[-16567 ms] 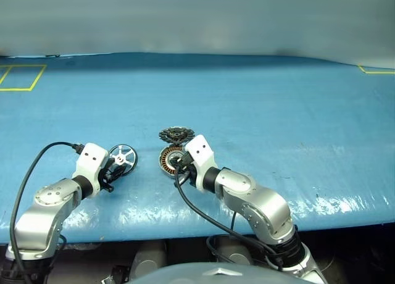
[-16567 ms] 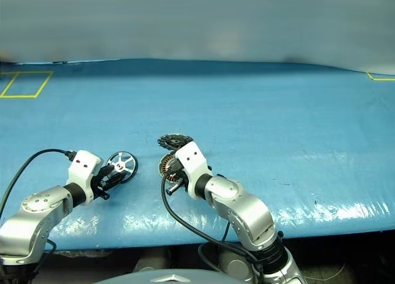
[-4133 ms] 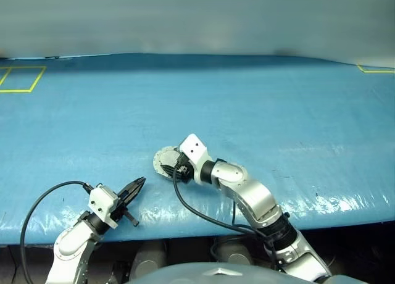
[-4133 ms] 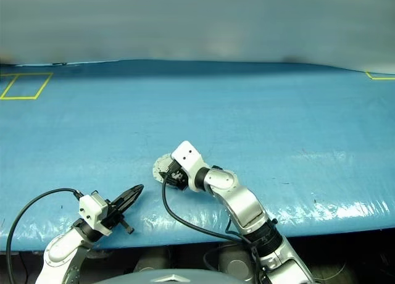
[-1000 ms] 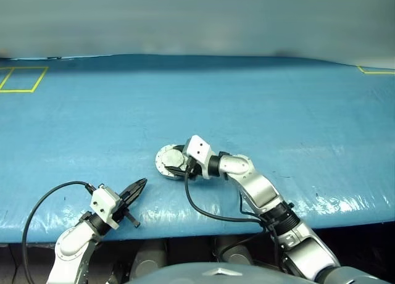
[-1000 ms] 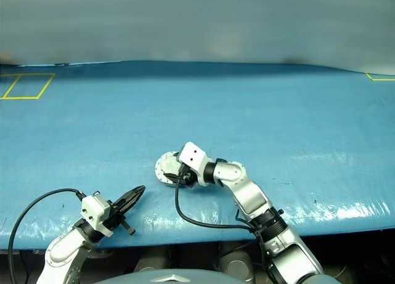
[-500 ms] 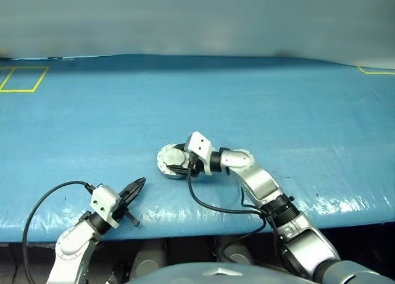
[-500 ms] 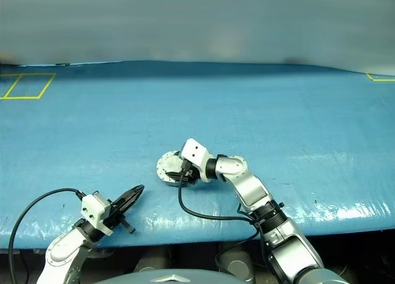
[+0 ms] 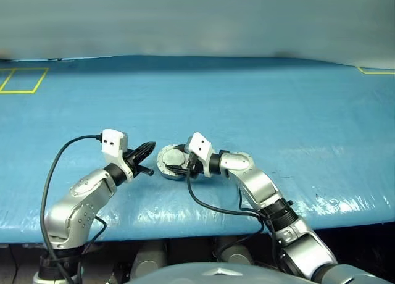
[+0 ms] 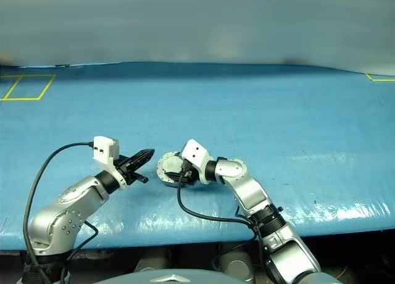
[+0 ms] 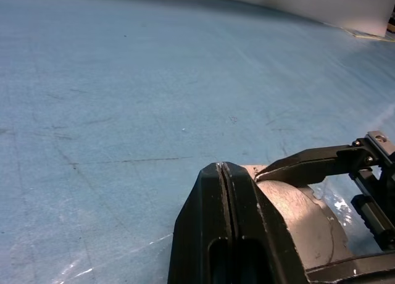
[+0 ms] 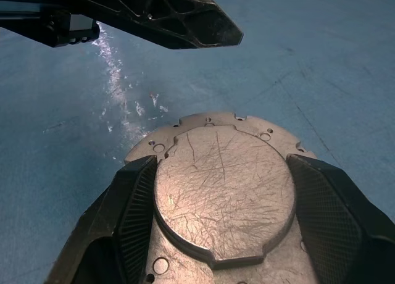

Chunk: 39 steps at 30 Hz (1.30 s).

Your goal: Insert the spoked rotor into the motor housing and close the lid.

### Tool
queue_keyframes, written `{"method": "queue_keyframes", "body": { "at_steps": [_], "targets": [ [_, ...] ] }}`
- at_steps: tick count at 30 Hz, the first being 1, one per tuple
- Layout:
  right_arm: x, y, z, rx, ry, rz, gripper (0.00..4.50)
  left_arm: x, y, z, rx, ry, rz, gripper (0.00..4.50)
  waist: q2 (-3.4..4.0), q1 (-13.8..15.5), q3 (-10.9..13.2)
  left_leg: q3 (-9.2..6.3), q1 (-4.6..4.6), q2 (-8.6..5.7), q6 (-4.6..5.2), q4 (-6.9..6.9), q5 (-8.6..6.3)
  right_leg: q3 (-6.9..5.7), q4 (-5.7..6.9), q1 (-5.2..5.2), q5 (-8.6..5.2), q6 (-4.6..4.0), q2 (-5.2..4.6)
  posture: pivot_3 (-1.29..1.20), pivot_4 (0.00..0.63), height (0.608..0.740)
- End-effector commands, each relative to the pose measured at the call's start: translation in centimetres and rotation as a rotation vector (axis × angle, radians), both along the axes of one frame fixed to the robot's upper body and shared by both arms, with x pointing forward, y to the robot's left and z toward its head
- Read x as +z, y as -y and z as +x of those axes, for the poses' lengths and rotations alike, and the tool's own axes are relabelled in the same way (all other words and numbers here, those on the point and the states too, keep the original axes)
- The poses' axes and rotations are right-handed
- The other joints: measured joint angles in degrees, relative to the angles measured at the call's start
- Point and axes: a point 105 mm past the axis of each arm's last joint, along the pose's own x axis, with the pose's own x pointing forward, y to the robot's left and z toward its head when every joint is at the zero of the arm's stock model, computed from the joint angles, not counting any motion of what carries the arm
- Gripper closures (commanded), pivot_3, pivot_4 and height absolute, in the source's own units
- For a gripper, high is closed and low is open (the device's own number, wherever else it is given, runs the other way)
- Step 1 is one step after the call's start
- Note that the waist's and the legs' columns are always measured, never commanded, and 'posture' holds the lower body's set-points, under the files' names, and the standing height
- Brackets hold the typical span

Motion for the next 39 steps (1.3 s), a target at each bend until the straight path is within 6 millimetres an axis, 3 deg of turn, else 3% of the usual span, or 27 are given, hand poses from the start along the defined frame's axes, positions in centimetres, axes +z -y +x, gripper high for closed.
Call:
{"method": "queue_keyframes", "body": {
  "at_steps": [1,12,22,24,27,29,34,39],
  "targets": [
    [-1.3,0.5,0.0,-0.032,-0.048,-0.034,1.49,0.1,0.4,-0.2,-0.055,-0.023,-0.016,4.5,0.0,-0.01,0.0,0.01,0.0,0.0,-0.01,0.0,0.01,0.0,0.0,0.0,0.0,0.0,0.0,0.0,0.15,0.74],
    [-1.2,0.4,0.1,-0.032,-0.051,-0.031,1.49,-2.3,0.7,0.2,-0.07,-0.122,0.046,4.5,0.0,-0.03,0.0,0.0,0.01,0.0,-0.04,-0.01,0.02,0.01,0.0,-0.01,-0.01,-0.03,0.0,0.0,0.15,0.74],
    [-1.6,1.0,-0.2,-0.061,-0.1,-0.034,1.49,-3.2,1.6,0.2,-0.091,-0.148,0.067,4.5,-0.02,0.19,-0.05,0.0,0.02,-0.01,-0.06,-0.01,0.04,0.02,0.0,0.02,-0.12,-0.22,-0.02,0.0,0.15,0.74],
    [-1.7,1.3,-0.4,-0.077,-0.113,-0.028,0.73,-3.2,1.5,0.1,-0.093,-0.146,0.074,4.5,-0.03,0.36,-0.08,0.0,0.02,-0.01,-0.07,-0.02,0.04,0.02,0.0,0.03,-0.12,-0.22,-0.02,0.0,0.15,0.74],
    [-1.7,1.9,-1.0,-0.094,-0.101,-0.044,0.03,-3.3,1.5,0.1,-0.094,-0.144,0.08,4.5,-0.04,0.53,-0.09,0.0,0.0,-0.04,-0.07,-0.03,0.03,0.02,-0.05,0.03,-0.12,-0.21,-0.05,0.0,0.15,0.74],
    [-1.5,2.3,-1.6,-0.089,-0.069,-0.069,0.03,-3.2,1.5,0.1,-0.096,-0.137,0.085,4.5,-0.04,0.53,-0.09,0.01,-0.01,-0.06,-0.07,-0.02,0.03,0.02,-0.07,0.03,-0.13,-0.22,-0.07,0.0,0.15,0.74],
    [1.5,3.7,-3.2,-0.16,-0.061,0.041,0.03,-3.2,1.4,0.0,-0.097,-0.134,0.086,4.5,-0.05,0.52,-0.09,-0.03,-0.07,-0.06,-0.07,-0.06,0.03,0.01,-0.07,-0.05,-0.17,-0.26,-0.07,0.0,0.15,0.74],
    [3.0,4.9,-4.4,-0.317,-0.248,0.257,0.03,-3.1,1.5,-0.1,-0.1,-0.124,0.086,4.5,-0.07,0.53,-0.07,-0.05,-0.21,-0.06,-0.07,-0.03,0.03,0.0,-0.07,-0.18,-0.17,-0.25,-0.07,0.0,0.15,0.74]
  ]
}}
